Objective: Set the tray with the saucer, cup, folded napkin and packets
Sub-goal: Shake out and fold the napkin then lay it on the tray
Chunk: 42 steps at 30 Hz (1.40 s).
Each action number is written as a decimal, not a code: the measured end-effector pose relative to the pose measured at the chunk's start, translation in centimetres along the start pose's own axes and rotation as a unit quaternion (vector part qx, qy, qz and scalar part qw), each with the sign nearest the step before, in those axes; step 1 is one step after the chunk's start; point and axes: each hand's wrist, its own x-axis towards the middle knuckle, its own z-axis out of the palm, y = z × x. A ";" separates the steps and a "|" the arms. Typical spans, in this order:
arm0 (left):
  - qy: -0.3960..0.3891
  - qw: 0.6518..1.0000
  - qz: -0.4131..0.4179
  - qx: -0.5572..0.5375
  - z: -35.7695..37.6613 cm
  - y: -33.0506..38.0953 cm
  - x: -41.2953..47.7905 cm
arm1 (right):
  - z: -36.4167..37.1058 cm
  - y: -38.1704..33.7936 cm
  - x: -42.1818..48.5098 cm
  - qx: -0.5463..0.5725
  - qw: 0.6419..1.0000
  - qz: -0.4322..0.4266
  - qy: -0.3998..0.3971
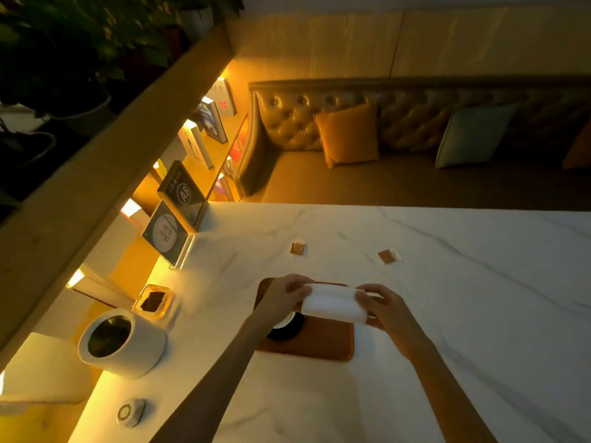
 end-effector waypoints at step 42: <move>-0.089 0.864 0.026 0.495 8.9 -20.8 3.3 | 4.3 20.8 4.2 -0.573 0.805 -0.156 -0.010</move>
